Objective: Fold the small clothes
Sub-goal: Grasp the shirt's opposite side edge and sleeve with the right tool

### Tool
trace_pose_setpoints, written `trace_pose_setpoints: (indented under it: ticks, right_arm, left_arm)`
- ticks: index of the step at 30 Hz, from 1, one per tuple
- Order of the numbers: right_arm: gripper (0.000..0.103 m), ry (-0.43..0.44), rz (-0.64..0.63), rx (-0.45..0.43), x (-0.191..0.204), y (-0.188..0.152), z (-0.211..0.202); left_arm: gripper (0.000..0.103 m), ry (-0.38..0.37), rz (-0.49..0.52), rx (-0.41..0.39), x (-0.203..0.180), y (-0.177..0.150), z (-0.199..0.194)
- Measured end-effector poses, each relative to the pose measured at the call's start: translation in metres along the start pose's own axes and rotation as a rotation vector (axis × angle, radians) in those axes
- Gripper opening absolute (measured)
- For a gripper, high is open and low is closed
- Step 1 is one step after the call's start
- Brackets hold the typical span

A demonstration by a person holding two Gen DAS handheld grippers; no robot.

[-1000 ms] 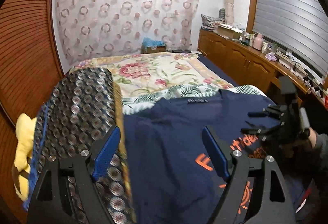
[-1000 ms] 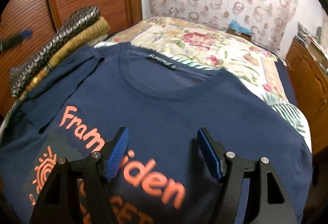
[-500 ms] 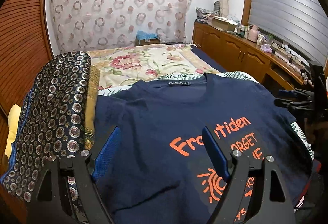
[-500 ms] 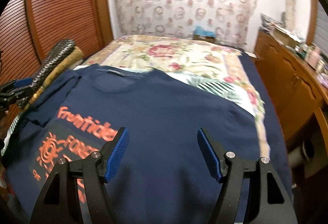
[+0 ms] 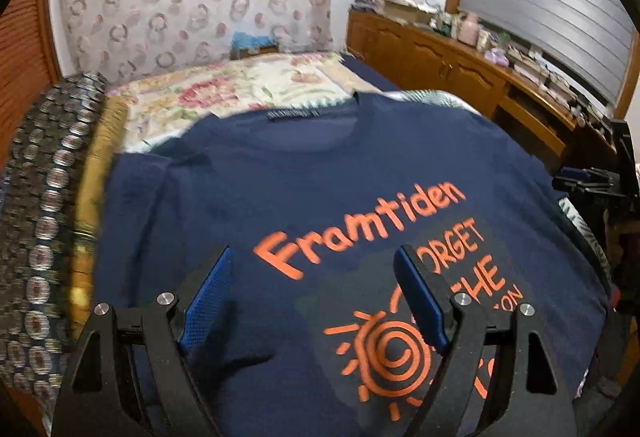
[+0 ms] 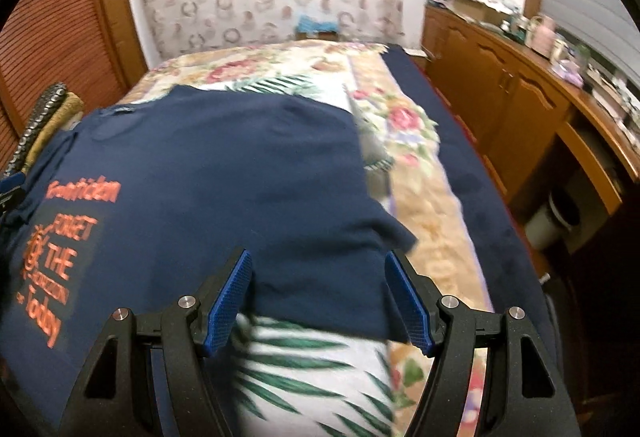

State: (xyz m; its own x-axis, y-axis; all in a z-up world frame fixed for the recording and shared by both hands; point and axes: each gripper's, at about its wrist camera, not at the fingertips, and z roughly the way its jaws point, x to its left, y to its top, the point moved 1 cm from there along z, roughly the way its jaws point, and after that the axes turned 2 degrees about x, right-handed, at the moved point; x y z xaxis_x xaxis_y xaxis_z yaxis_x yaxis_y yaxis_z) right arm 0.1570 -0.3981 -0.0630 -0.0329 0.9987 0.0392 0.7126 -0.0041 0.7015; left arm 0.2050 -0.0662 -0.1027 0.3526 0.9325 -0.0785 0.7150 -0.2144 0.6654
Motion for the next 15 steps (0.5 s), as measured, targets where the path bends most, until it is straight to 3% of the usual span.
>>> trace_pose_setpoints:
  ticks: [8, 15]
  right_arm:
    - [0.070, 0.023, 0.075, 0.024, -0.011, 0.001, -0.006]
    - [0.057, 0.081, 0.085, 0.037, -0.022, 0.001, -0.007]
  left_arm:
    - [0.082, -0.003, 0.045, 0.055, -0.013, 0.000, 0.018]
    - [0.082, -0.001, 0.055, 0.085, -0.018, -0.001, 0.028]
